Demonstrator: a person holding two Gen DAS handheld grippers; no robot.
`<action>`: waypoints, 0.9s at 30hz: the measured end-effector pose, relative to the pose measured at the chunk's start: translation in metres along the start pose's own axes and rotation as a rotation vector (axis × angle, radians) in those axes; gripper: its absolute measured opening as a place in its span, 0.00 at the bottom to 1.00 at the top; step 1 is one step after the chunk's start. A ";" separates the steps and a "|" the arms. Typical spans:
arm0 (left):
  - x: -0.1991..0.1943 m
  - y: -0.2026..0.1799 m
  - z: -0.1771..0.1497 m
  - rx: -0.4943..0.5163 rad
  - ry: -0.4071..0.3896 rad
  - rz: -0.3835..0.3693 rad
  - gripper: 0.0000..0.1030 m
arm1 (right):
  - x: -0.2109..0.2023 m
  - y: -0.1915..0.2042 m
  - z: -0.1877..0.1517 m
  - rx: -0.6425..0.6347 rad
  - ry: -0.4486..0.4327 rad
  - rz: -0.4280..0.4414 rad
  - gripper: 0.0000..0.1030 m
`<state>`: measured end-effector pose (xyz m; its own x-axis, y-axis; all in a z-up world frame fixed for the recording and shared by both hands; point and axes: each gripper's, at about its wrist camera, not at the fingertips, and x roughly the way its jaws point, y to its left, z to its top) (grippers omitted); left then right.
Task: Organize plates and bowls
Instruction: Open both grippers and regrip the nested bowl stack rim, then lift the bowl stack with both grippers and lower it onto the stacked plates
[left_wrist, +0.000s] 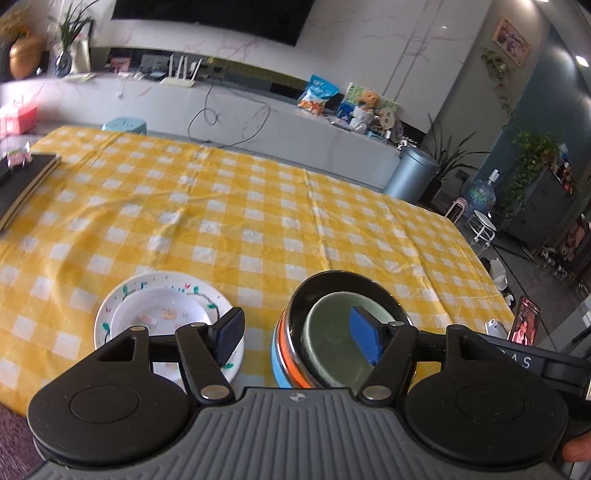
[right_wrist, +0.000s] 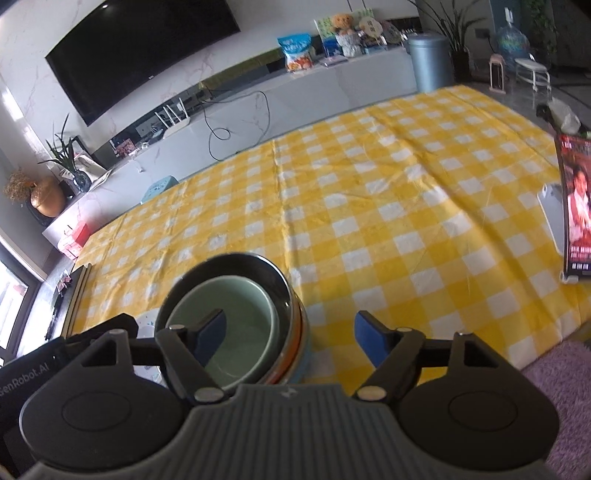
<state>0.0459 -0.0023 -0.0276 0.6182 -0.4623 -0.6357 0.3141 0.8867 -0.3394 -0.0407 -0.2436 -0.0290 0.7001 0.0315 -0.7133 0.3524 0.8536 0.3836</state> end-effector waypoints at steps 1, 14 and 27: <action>0.002 0.003 -0.001 -0.026 0.012 -0.003 0.74 | 0.002 -0.002 -0.001 0.015 0.011 0.005 0.73; 0.028 0.032 -0.014 -0.231 0.070 -0.055 0.74 | 0.034 -0.017 -0.014 0.144 0.087 0.103 0.73; 0.069 0.036 -0.021 -0.271 0.120 -0.086 0.69 | 0.063 -0.043 -0.014 0.300 0.110 0.198 0.70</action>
<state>0.0850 -0.0027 -0.0981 0.5026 -0.5481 -0.6686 0.1481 0.8165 -0.5580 -0.0203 -0.2707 -0.0986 0.7081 0.2504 -0.6602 0.3942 0.6356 0.6638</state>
